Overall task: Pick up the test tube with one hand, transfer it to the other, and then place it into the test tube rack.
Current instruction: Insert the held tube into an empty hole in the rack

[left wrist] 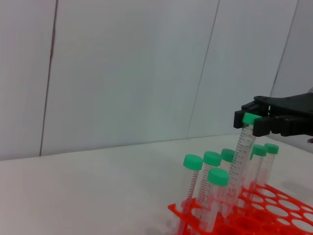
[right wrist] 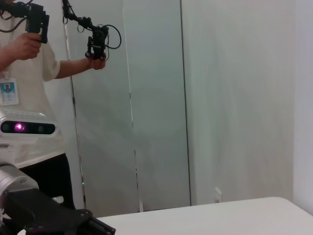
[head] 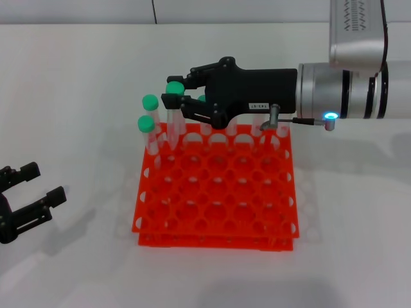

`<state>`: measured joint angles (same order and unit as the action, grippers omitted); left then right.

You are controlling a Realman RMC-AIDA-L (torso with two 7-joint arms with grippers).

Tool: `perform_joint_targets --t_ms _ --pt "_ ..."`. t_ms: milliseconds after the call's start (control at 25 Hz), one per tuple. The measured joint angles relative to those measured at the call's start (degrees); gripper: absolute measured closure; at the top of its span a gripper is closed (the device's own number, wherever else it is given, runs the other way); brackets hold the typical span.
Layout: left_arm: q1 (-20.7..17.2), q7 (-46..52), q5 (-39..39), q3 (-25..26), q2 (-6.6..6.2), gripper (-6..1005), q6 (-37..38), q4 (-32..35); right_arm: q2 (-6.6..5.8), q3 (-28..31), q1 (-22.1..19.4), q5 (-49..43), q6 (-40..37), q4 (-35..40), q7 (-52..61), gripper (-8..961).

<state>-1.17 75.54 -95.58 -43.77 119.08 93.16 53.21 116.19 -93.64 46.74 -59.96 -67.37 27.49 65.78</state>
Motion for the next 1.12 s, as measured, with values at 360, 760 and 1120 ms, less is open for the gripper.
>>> perform_joint_targets --t_ms 360,760,1120 --pt "0.18 -0.03 -0.05 0.0 0.0 255 -0.03 -0.04 0.0 -1.71 0.1 0.2 2.01 0.03 -0.04 659" --pt "1.05 0.04 -0.97 0.0 0.0 255 -0.09 -0.49 0.0 -3.34 0.23 0.0 3.39 0.03 0.36 644" --pt "1.54 0.02 -1.43 0.0 0.09 255 -0.09 -0.95 0.0 -7.12 1.16 0.08 6.43 0.7 1.42 630"
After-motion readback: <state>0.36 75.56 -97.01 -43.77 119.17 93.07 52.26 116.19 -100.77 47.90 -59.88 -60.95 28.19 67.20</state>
